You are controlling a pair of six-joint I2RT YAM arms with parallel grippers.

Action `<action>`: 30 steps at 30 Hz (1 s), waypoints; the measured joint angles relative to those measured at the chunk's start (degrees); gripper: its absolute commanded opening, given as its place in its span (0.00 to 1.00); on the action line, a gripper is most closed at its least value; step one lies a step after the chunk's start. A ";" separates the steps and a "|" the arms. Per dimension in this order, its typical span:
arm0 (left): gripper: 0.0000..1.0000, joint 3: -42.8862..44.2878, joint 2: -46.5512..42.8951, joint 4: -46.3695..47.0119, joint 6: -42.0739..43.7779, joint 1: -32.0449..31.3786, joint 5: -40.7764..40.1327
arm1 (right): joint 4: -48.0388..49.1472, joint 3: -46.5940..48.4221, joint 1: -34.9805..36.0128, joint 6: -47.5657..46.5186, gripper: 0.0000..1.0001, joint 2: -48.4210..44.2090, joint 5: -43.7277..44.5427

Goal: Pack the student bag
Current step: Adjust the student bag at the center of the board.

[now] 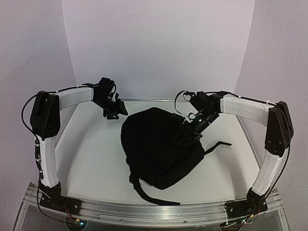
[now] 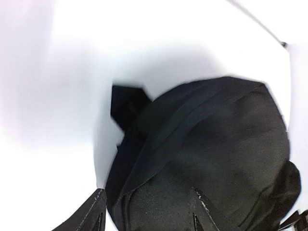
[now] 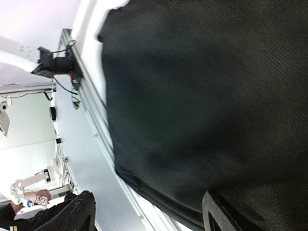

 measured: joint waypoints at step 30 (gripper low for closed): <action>0.68 11.20 0.50 -17.74 13.93 -24.79 -2.86 | -0.77 16.90 -5.76 -6.21 0.83 8.74 13.46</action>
